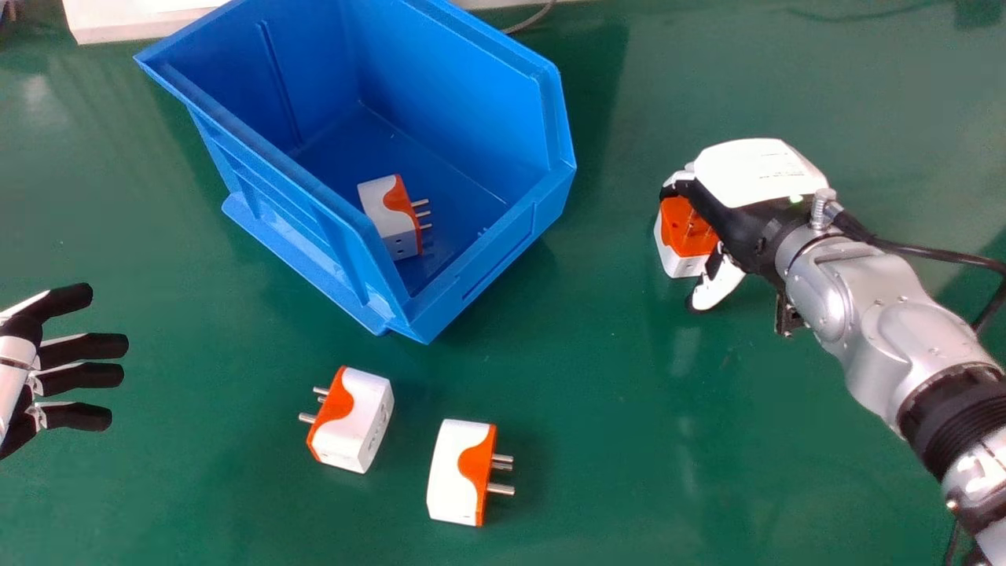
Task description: Pick all objects and put in blue box
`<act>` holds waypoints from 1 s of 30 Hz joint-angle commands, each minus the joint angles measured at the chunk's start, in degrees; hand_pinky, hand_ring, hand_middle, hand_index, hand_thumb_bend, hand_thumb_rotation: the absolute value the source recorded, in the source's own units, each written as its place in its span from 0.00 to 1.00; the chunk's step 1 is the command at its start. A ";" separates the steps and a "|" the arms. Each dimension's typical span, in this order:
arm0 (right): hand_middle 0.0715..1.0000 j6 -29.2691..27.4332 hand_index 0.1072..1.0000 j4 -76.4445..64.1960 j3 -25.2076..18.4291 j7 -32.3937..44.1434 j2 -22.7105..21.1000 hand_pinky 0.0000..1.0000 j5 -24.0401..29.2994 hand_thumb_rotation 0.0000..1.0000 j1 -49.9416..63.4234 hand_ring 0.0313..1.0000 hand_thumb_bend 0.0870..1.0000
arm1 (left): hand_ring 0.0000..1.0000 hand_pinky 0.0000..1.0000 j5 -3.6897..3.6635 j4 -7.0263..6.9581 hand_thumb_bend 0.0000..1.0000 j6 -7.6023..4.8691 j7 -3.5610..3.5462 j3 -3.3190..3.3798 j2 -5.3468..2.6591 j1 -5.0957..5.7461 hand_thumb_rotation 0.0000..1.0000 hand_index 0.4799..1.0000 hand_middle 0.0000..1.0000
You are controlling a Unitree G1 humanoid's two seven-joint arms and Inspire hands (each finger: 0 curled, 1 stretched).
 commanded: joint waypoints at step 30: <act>0.52 2.24 0.41 1.87 -0.17 -8.29 -1.64 0.47 -2.20 0.00 -0.90 0.49 0.48 | 0.69 0.58 0.13 -0.27 0.21 -1.92 -0.59 1.31 1.43 1.52 0.94 0.66 0.71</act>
